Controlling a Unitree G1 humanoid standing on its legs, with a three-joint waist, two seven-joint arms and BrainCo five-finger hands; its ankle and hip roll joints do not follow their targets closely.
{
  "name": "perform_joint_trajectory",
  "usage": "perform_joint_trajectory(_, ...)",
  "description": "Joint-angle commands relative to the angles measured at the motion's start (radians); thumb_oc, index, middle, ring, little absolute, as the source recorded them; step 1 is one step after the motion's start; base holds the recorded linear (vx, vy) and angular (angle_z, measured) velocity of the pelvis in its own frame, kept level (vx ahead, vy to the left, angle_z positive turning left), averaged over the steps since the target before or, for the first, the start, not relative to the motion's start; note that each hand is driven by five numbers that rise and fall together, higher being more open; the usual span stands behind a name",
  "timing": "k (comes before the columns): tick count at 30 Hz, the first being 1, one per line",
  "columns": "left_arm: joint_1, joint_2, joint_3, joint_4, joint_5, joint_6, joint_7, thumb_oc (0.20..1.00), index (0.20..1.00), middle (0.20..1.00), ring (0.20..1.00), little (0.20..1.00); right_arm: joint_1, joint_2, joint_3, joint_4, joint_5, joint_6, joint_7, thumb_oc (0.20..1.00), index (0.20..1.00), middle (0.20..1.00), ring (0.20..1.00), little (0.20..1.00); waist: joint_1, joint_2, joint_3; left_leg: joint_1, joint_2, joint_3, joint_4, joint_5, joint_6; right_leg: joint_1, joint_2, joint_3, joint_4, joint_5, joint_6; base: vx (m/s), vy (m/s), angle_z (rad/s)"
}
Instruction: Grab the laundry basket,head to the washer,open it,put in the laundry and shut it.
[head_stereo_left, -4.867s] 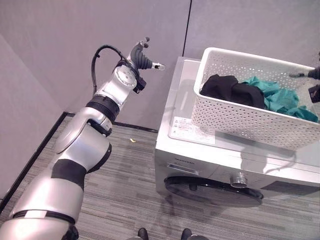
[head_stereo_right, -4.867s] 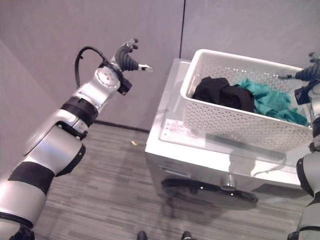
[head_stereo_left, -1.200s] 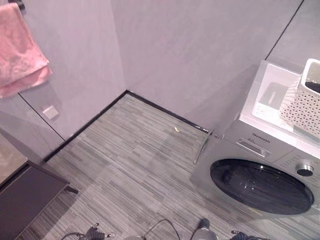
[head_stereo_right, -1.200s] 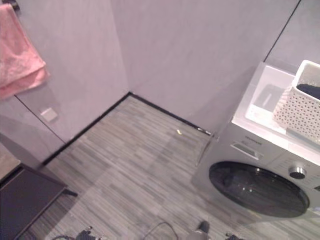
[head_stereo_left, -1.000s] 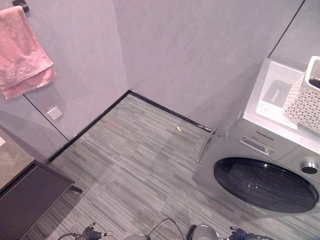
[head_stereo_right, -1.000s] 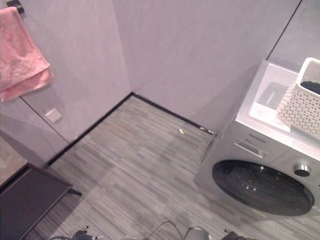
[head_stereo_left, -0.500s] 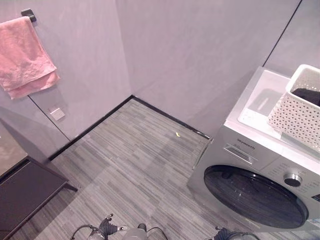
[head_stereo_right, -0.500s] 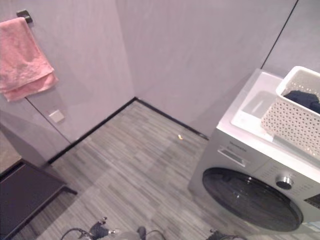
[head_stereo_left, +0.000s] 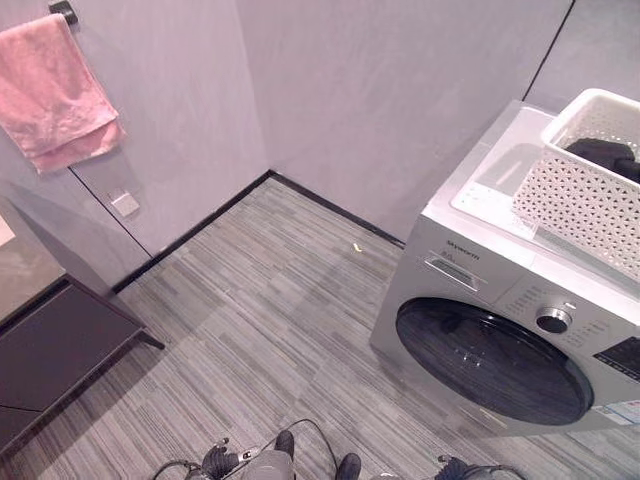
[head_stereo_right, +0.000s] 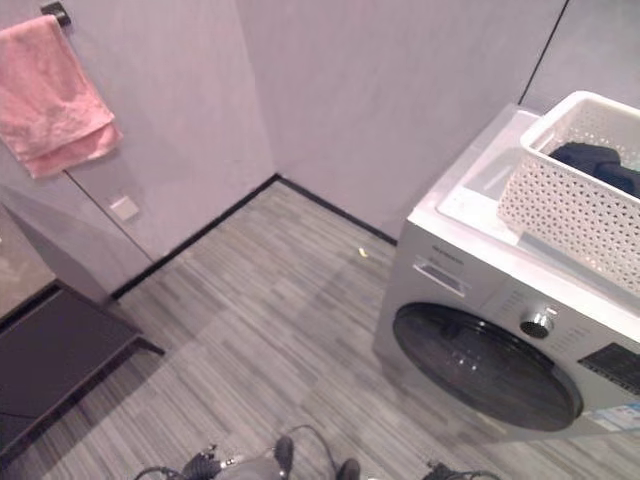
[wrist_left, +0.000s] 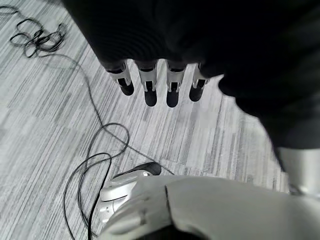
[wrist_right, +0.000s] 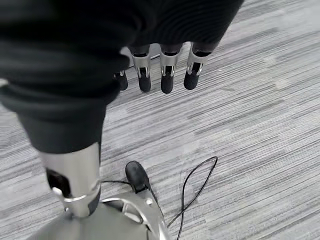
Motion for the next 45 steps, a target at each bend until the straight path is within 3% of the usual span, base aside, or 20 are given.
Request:
perform_joint_trajectory(1, -0.024, 0.003, -0.026, 0.042, 0.009, -0.021, 0.018, 1.000, 1.000, 1.000, 1.000, 1.000, -0.016, -0.013, 0.006, -0.012, 0.009, -0.028, -0.021, 1.000, 1.000, 1.000, 1.000, 1.000, 0.031, 0.011, -0.034, -0.052, -0.031, 0.005, 0.078, -0.119, 0.037, 0.041, -0.060, 0.082, 0.010, -0.116, 0.004, 0.03, -0.002, -0.03)
perform_joint_trajectory(5, -0.043, 0.009, -0.027, 0.022, -0.007, -0.023, 0.023, 1.000, 1.000, 1.000, 1.000, 1.000, -0.025, -0.020, -0.015, -0.027, 0.041, -0.028, -0.034, 1.000, 1.000, 1.000, 1.000, 1.000, 0.026, -0.004, -0.004, -0.127, -0.033, 0.023, 0.230, -0.156, 0.027, 0.038, -0.069, 0.099, 0.015, -0.113, -0.001, -0.01, 0.010, -0.04)
perform_joint_trajectory(6, -0.057, 0.010, -0.037, 0.009, -0.015, -0.024, 0.021, 1.000, 1.000, 1.000, 1.000, 1.000, -0.033, -0.031, -0.033, -0.020, 0.056, -0.024, -0.039, 1.000, 1.000, 1.000, 1.000, 1.000, 0.021, -0.006, 0.006, -0.150, -0.036, 0.044, 0.274, -0.186, 0.034, 0.033, -0.073, 0.100, 0.023, -0.114, 0.000, 0.01, 0.056, -0.12)
perform_joint_trajectory(11, -0.057, 0.024, -0.044, -0.015, -0.014, -0.016, 0.017, 1.000, 1.000, 1.000, 1.000, 1.000, -0.039, -0.034, -0.062, 0.009, 0.061, -0.005, -0.032, 1.000, 1.000, 1.000, 1.000, 1.000, -0.004, -0.012, -0.004, -0.103, -0.034, 0.080, 0.240, -0.226, 0.066, 0.015, -0.089, 0.129, 0.094, -0.129, 0.003, 0.12, 0.134, -0.09)
perform_joint_trajectory(13, -0.033, 0.041, -0.020, -0.042, -0.019, -0.015, 0.012, 1.000, 1.000, 1.000, 1.000, 1.000, -0.034, -0.029, -0.086, -0.003, 0.076, -0.003, -0.028, 1.000, 1.000, 1.000, 1.000, 1.000, -0.022, -0.020, -0.003, -0.067, -0.038, 0.103, 0.200, -0.239, 0.091, -0.004, -0.101, 0.150, 0.138, -0.137, 0.017, 0.22, 0.208, -0.14)
perform_joint_trajectory(17, -0.034, 0.070, 0.008, -0.067, -0.026, -0.012, 0.024, 1.000, 1.000, 1.000, 1.000, 1.000, -0.055, -0.015, -0.091, -0.037, 0.106, -0.014, -0.041, 1.000, 1.000, 1.000, 1.000, 1.000, -0.031, -0.033, 0.027, -0.056, -0.031, 0.143, 0.170, -0.244, 0.110, -0.064, -0.113, 0.176, 0.186, -0.124, 0.040, 0.03, 0.075, -0.37)
perform_joint_trajectory(25, -0.039, 0.110, 0.024, -0.052, 0.021, -0.005, 0.043, 1.000, 1.000, 1.000, 1.000, 1.000, -0.050, 0.001, -0.081, -0.085, 0.106, -0.028, -0.052, 1.000, 1.000, 1.000, 1.000, 1.000, -0.040, -0.048, 0.064, -0.069, -0.029, 0.205, 0.172, -0.273, 0.129, -0.116, -0.113, 0.213, 0.180, -0.103, 0.061, 0.01, 0.029, -0.27)
perform_joint_trajectory(28, -0.046, 0.123, 0.021, -0.053, 0.031, -0.005, 0.042, 1.000, 1.000, 1.000, 1.000, 1.000, -0.016, 0.006, -0.090, -0.098, 0.111, -0.028, -0.046, 1.000, 1.000, 1.000, 1.000, 1.000, -0.054, -0.049, 0.057, -0.055, -0.028, 0.198, 0.149, -0.269, 0.133, -0.155, -0.115, 0.199, 0.285, -0.131, 0.072, 0.06, -0.022, -0.16)
perform_joint_trajectory(30, -0.035, 0.123, 0.036, -0.058, 0.024, -0.007, 0.044, 1.000, 1.000, 1.000, 1.000, 1.000, -0.005, 0.004, -0.098, -0.111, 0.108, -0.025, -0.038, 1.000, 1.000, 1.000, 1.000, 1.000, -0.057, -0.034, 0.056, -0.026, -0.024, 0.198, 0.132, -0.285, 0.130, -0.167, -0.149, 0.161, 0.353, -0.147, 0.098, 0.11, -0.040, -0.03)
perform_joint_trajectory(32, -0.028, 0.113, 0.042, -0.051, 0.017, -0.009, 0.048, 1.000, 1.000, 1.000, 1.000, 1.000, 0.002, -0.001, -0.101, -0.132, 0.099, -0.020, -0.032, 1.000, 1.000, 1.000, 1.000, 1.000, -0.061, -0.019, 0.049, -0.017, -0.011, 0.208, 0.117, -0.273, 0.124, -0.174, -0.185, 0.142, 0.356, -0.132, 0.097, 0.03, -0.105, -0.06)
perform_joint_trajectory(34, -0.045, 0.096, 0.037, -0.039, -0.001, -0.010, 0.047, 1.000, 1.000, 1.000, 1.000, 1.000, 0.006, -0.017, -0.119, -0.132, 0.096, -0.010, -0.025, 1.000, 1.000, 1.000, 1.000, 1.000, -0.061, 0.012, 0.043, -0.009, 0.006, 0.188, 0.112, -0.274, 0.116, -0.196, -0.236, 0.161, 0.344, -0.106, 0.097, 0.04, -0.114, -0.09)
perform_joint_trajectory(35, -0.046, 0.095, 0.036, -0.039, -0.002, -0.010, 0.047, 1.000, 1.000, 1.000, 1.000, 1.000, 0.006, -0.018, -0.120, -0.132, 0.096, -0.009, -0.025, 1.000, 1.000, 1.000, 1.000, 1.000, -0.061, 0.013, 0.043, -0.009, 0.007, 0.188, 0.112, -0.274, 0.116, -0.196, -0.235, 0.161, 0.344, -0.106, 0.097, 0.04, -0.097, -0.09)
perform_joint_trajectory(37, -0.068, 0.083, 0.034, -0.015, -0.017, -0.013, 0.047, 1.000, 1.000, 1.000, 1.000, 1.000, -0.002, -0.030, -0.137, -0.111, 0.085, 0.000, -0.023, 1.000, 1.000, 1.000, 1.000, 1.000, -0.056, 0.030, 0.034, -0.008, 0.019, 0.169, 0.127, -0.285, 0.111, -0.194, -0.306, 0.178, 0.306, -0.040, 0.113, 0.06, -0.216, -0.06)
perform_joint_trajectory(38, -0.081, 0.079, 0.033, -0.008, -0.029, -0.014, 0.048, 1.000, 1.000, 1.000, 1.000, 1.000, -0.013, -0.046, -0.149, -0.096, 0.067, 0.012, -0.018, 1.000, 1.000, 1.000, 1.000, 1.000, -0.053, 0.033, 0.024, -0.017, 0.025, 0.152, 0.149, -0.281, 0.102, -0.193, -0.380, 0.200, 0.232, 0.057, 0.131, 0.13, -0.382, 0.01)
perform_joint_trajectory(39, -0.083, 0.080, 0.037, -0.004, -0.035, -0.017, 0.047, 1.000, 1.000, 1.000, 1.000, 1.000, -0.020, -0.053, -0.156, -0.087, 0.064, 0.014, -0.016, 1.000, 1.000, 1.000, 1.000, 1.000, -0.047, 0.033, 0.015, -0.009, 0.035, 0.139, 0.154, -0.295, 0.087, -0.185, -0.407, 0.211, 0.208, 0.088, 0.152, 0.06, -0.311, 0.03)
perform_joint_trajectory(40, -0.084, 0.080, 0.037, -0.005, -0.035, -0.017, 0.047, 1.000, 1.000, 1.000, 1.000, 1.000, -0.021, -0.054, -0.157, -0.086, 0.064, 0.014, -0.016, 1.000, 1.000, 1.000, 1.000, 1.000, -0.048, 0.030, 0.017, -0.018, 0.030, 0.144, 0.156, -0.283, 0.092, -0.188, -0.411, 0.206, 0.198, 0.104, 0.147, 0.07, -0.259, 0.13)
perform_joint_trajectory(42, -0.072, 0.077, 0.047, 0.003, -0.054, -0.022, 0.047, 1.000, 1.000, 1.000, 1.000, 1.000, -0.045, -0.068, -0.164, -0.057, 0.049, 0.020, -0.014, 1.000, 1.000, 1.000, 1.000, 1.000, -0.026, 0.018, 0.002, -0.016, 0.056, 0.138, 0.184, -0.289, 0.065, -0.173, -0.457, 0.186, 0.166, 0.179, 0.184, 0.10, -0.464, 0.19)
perform_joint_trajectory(45, -0.061, 0.077, 0.060, 0.032, -0.061, -0.021, 0.046, 1.000, 1.000, 1.000, 1.000, 1.000, -0.057, -0.062, -0.153, -0.045, 0.029, 0.022, -0.013, 1.000, 1.000, 1.000, 1.000, 1.000, 0.001, 0.001, -0.019, 0.005, 0.081, 0.144, 0.179, -0.285, 0.039, -0.135, -0.448, 0.127, 0.152, 0.134, 0.205, 0.12, -0.389, 0.14)
